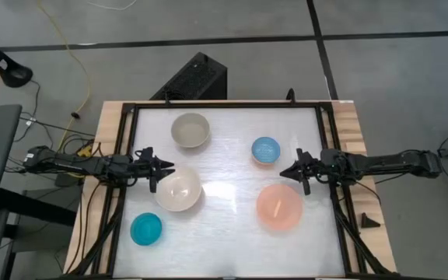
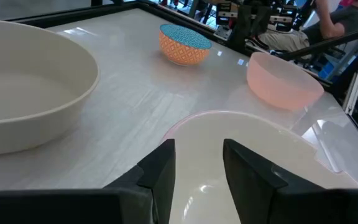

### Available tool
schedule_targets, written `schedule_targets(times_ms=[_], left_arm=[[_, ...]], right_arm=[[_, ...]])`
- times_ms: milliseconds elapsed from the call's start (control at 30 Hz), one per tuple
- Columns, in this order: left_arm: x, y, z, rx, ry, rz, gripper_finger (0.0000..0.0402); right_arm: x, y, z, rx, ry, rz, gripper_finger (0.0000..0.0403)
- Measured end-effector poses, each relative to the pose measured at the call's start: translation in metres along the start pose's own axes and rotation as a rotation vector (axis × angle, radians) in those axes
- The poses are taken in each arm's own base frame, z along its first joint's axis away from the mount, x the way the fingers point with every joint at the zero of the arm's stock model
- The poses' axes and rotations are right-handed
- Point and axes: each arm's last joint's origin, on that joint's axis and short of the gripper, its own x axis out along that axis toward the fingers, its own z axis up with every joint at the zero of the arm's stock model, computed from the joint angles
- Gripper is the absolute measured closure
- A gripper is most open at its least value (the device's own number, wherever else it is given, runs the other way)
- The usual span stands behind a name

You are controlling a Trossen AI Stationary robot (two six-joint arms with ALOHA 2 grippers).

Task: Nest bowls inside each other

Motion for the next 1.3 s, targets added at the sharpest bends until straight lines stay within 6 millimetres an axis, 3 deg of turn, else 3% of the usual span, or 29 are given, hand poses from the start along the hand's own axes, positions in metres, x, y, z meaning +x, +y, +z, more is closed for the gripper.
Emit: schedule_targets(times_ms=[400,633,767,867,1033,1167,1300], left_arm=[[0.0,0.0,0.001,-0.007,-0.006,-0.002,0.0278],[0.0,-0.001,0.0,-0.299,0.02,-0.039,0.0278],[0.0,-0.004,0.005,-0.634,-0.017,-0.078,0.0278],[0.0,-0.005,0.006,-0.745,0.001,-0.113,0.0278],[-0.001,-0.007,0.016,-0.761,-0.114,-0.14,0.0278],[-0.003,-0.008,0.024,-0.659,-0.21,-0.14,0.0278],[-0.005,-0.011,0.037,-0.543,-0.196,-0.088,0.0278]], right_arm=[[0.0,0.0,0.0,0.0,0.001,0.0,0.0359],[0.0,0.0,0.0,0.0,0.0,-0.001,0.0359],[0.0,0.0,0.0,0.0,0.002,-0.001,0.0359],[0.0,0.0,0.0,0.0,0.002,-0.001,0.0359],[0.0,0.0,0.0,-0.007,0.001,-0.001,0.0359],[0.0,0.0,0.0,-0.033,-0.001,-0.001,0.0359],[0.0,0.0,0.001,-0.096,-0.012,0.0,0.0359]])
